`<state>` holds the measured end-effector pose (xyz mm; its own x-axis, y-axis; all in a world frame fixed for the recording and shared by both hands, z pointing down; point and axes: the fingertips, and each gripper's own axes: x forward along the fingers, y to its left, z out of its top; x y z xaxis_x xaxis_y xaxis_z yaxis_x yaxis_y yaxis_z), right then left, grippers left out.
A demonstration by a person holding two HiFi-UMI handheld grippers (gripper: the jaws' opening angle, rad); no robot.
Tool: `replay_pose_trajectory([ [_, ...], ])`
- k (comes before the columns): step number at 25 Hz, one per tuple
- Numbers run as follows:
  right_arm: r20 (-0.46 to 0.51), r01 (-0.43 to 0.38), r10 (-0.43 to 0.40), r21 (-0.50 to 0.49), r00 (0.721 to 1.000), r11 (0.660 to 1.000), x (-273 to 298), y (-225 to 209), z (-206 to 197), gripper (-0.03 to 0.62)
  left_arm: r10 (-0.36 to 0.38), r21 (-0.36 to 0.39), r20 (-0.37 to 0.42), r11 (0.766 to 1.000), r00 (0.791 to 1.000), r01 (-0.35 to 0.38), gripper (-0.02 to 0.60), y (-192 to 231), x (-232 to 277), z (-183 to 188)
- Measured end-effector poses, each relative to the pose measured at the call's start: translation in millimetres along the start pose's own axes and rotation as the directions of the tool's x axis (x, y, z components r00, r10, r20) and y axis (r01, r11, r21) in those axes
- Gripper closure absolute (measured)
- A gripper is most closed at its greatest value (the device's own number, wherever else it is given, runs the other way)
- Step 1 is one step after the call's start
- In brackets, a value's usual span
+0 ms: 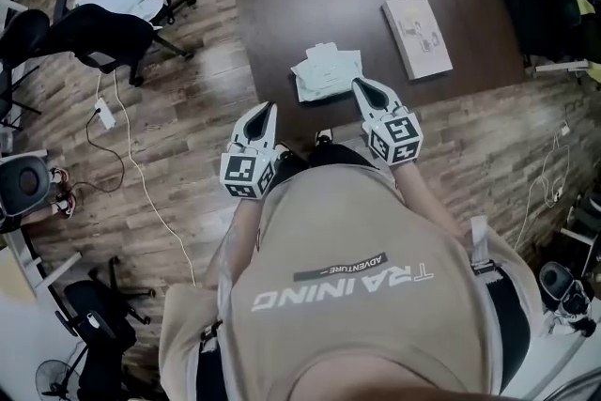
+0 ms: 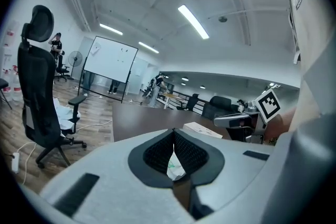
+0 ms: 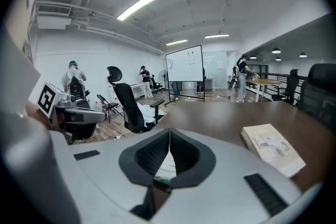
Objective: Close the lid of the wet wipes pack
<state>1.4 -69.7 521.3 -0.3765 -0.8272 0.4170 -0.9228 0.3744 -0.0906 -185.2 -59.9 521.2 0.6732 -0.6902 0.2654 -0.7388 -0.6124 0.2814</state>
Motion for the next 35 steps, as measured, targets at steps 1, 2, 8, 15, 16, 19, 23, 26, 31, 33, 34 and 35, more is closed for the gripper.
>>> replay_pose_trajectory([
  [1, -0.001, 0.011, -0.011, -0.002, 1.0, 1.0, -2, -1, 0, 0.579, -0.004, -0.008, -0.003, 1.0, 1.0, 0.004, 0.571, 2, 1, -2],
  [2, -0.001, 0.02, -0.02, -0.005, 1.0, 1.0, -4, -2, 0, 0.579, -0.005, -0.018, -0.004, 1.0, 1.0, 0.005, 0.571, 4, 3, -3],
  [8, -0.009, 0.025, -0.025, -0.034, 1.0, 0.999, 0, -7, 4, 0.579, -0.021, -0.031, -0.009, 0.999, 1.0, 0.02, 0.571, 6, 17, 3],
  [15, 0.001, -0.045, 0.045, -0.025, 0.999, 0.999, 24, -33, 4, 0.579, 0.046, -0.013, -0.024, 0.999, 0.999, -0.046, 0.571, 7, 45, 8],
  [16, 0.002, -0.056, 0.056, -0.019, 0.998, 0.998, 29, -40, 6, 0.579, 0.067, -0.017, -0.025, 0.998, 0.997, -0.067, 0.571, 7, 49, 11],
  [19, 0.013, -0.089, 0.089, -0.012, 0.996, 0.996, 40, -62, 12, 0.579, 0.127, -0.039, -0.017, 0.991, 0.992, -0.128, 0.571, 3, 64, 20],
  [23, 0.028, -0.134, 0.134, 0.002, 0.991, 0.991, 55, -94, 16, 0.579, 0.18, -0.046, -0.02, 0.983, 0.984, -0.18, 0.571, -8, 94, 31],
  [26, 0.019, -0.197, 0.196, 0.036, 0.98, 0.98, 64, -114, 12, 0.579, 0.181, -0.051, -0.041, 0.982, 0.983, -0.183, 0.571, -18, 123, 32],
  [31, -0.017, -0.308, 0.308, 0.001, 0.951, 0.951, 71, -135, 3, 0.579, 0.216, -0.045, -0.095, 0.974, 0.972, -0.221, 0.571, -32, 161, 22],
  [33, -0.04, -0.356, 0.355, -0.009, 0.934, 0.934, 74, -141, -3, 0.579, 0.234, -0.049, -0.101, 0.97, 0.967, -0.24, 0.571, -36, 172, 21],
  [34, -0.052, -0.378, 0.377, -0.011, 0.925, 0.926, 76, -143, -7, 0.579, 0.242, -0.047, -0.104, 0.968, 0.965, -0.247, 0.571, -37, 177, 21],
  [35, -0.066, -0.396, 0.394, -0.014, 0.917, 0.918, 79, -146, -10, 0.579, 0.247, -0.047, -0.108, 0.966, 0.963, -0.253, 0.571, -39, 181, 21],
])
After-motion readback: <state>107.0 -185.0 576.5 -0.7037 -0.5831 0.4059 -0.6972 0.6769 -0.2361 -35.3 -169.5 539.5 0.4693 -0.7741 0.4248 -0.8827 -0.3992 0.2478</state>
